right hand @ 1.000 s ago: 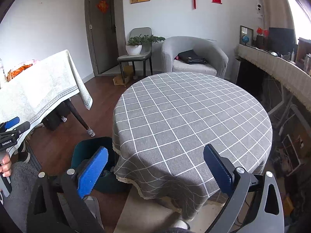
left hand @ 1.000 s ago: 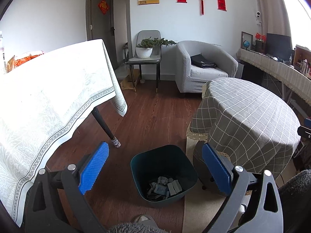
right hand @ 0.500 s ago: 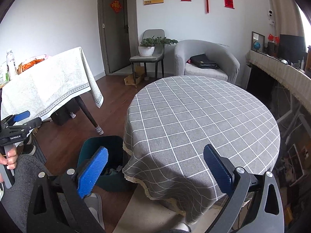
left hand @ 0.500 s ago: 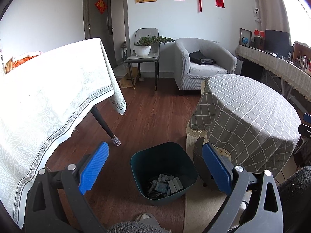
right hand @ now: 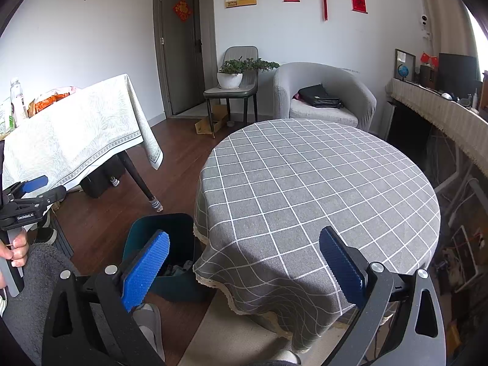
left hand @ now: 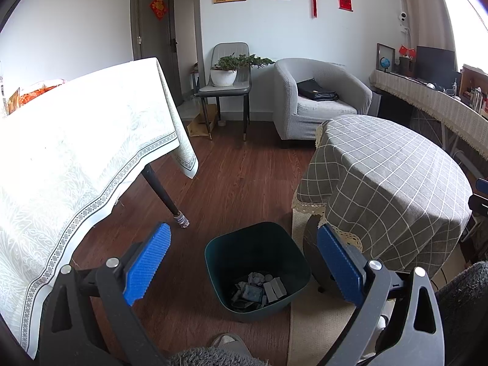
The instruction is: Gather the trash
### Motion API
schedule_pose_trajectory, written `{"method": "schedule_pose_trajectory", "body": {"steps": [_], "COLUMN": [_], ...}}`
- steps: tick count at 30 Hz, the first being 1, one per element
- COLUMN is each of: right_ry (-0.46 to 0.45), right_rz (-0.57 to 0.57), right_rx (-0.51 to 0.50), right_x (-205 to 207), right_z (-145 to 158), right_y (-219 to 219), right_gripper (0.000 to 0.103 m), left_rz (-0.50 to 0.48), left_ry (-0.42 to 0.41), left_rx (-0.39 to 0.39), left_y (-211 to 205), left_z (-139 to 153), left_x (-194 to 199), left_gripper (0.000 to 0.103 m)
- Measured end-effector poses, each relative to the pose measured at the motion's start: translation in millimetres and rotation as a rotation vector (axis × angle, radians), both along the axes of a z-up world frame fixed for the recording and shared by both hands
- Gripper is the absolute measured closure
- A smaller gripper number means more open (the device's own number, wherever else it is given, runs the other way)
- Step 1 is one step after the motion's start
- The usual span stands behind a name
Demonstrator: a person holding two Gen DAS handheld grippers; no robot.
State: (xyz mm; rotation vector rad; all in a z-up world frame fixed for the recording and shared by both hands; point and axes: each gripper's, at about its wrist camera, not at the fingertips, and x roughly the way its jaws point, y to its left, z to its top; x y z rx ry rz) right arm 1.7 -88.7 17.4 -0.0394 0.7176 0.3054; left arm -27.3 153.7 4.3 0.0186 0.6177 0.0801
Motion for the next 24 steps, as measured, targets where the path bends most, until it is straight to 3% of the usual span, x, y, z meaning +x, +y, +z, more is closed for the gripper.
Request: {"method": "schedule_pose_trajectory", "body": {"steps": [24], "right_ry": [0.002], "right_rz": [-0.001], "right_rx": [-0.001], "right_x": [1.6], "right_z": [-0.7], "right_y": [0.2], "right_gripper": [0.003], "left_rz": [-0.004], "left_ry": [0.002], "left_rx": [0.000], "left_y": [-2.3], "left_z": [-1.2], "left_x": [-0.3], "left_gripper": [0.004]}}
